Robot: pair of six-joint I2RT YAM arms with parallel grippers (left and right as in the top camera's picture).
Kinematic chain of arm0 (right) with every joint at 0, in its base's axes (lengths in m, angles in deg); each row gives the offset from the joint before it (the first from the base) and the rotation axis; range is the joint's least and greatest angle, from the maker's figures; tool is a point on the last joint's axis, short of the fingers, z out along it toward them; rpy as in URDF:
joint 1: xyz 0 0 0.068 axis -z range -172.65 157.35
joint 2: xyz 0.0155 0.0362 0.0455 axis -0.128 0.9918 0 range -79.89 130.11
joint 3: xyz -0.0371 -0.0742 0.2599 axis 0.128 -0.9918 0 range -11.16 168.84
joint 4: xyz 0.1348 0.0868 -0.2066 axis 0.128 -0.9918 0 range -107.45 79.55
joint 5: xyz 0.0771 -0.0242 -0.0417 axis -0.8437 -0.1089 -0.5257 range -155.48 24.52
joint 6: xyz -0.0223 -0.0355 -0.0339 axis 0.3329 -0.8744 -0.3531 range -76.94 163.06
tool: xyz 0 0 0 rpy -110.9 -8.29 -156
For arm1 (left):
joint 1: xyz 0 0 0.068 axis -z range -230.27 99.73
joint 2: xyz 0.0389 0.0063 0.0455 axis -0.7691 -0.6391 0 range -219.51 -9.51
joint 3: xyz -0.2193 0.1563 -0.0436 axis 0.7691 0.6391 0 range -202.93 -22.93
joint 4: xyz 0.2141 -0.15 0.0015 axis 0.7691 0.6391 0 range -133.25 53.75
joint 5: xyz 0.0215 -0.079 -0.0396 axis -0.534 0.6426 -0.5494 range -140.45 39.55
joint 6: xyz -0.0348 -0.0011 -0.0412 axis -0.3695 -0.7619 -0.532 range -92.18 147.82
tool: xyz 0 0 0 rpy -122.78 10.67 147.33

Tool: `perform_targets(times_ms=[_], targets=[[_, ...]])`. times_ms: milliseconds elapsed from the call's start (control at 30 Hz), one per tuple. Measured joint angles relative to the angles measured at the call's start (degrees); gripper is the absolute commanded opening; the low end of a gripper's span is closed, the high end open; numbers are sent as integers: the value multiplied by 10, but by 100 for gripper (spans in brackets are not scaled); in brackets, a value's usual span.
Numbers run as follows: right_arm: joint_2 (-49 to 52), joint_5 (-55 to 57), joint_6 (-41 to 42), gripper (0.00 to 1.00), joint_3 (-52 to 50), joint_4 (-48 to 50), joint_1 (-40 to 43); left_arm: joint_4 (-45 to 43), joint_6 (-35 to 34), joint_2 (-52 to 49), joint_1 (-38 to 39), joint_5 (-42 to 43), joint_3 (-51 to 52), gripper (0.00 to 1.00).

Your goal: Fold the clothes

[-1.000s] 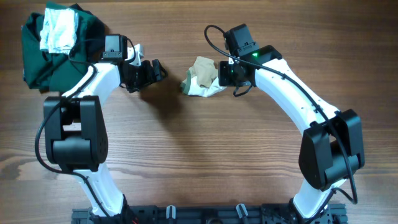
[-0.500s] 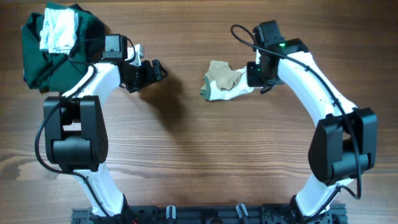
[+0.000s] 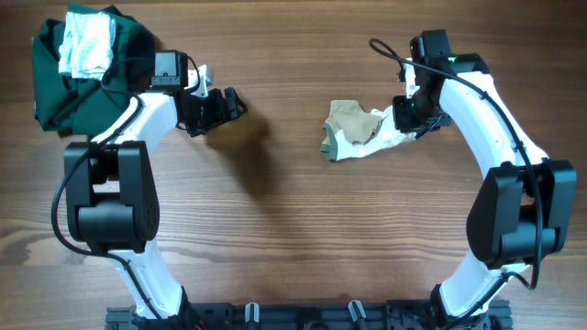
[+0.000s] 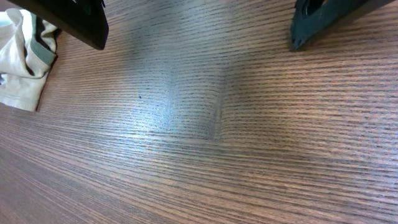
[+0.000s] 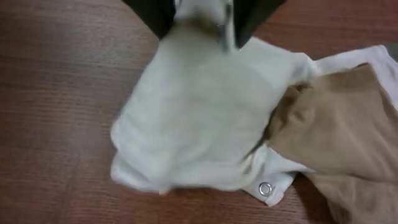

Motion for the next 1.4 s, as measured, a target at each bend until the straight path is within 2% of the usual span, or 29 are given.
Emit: perform_targets(times_ms=[67,200,333,500,633,833,1000,1400], targets=[[0,0,9,76,0,-3,0,0,0,0,0,0,0,95],[0,0,30,82,0,-13,0,0,0,0,0,0,0,95],[0,2,96,87,0,-27,7,0,0,0,0,0,0,95],[0,-6,179,86,0,-30,44,0,0,0,0,0,0,95],[0,-77,209,84,-25,25,89,0,0,0,0,0,0,95],[0,-139,247,84,-92,95,89,-2,0,0,0,0,0,95],[0,-155,270,84,-131,121,89,-2,0,0,0,0,0,95],[0,-127,263,86,-134,113,111,-2,0,0,0,0,0,96]])
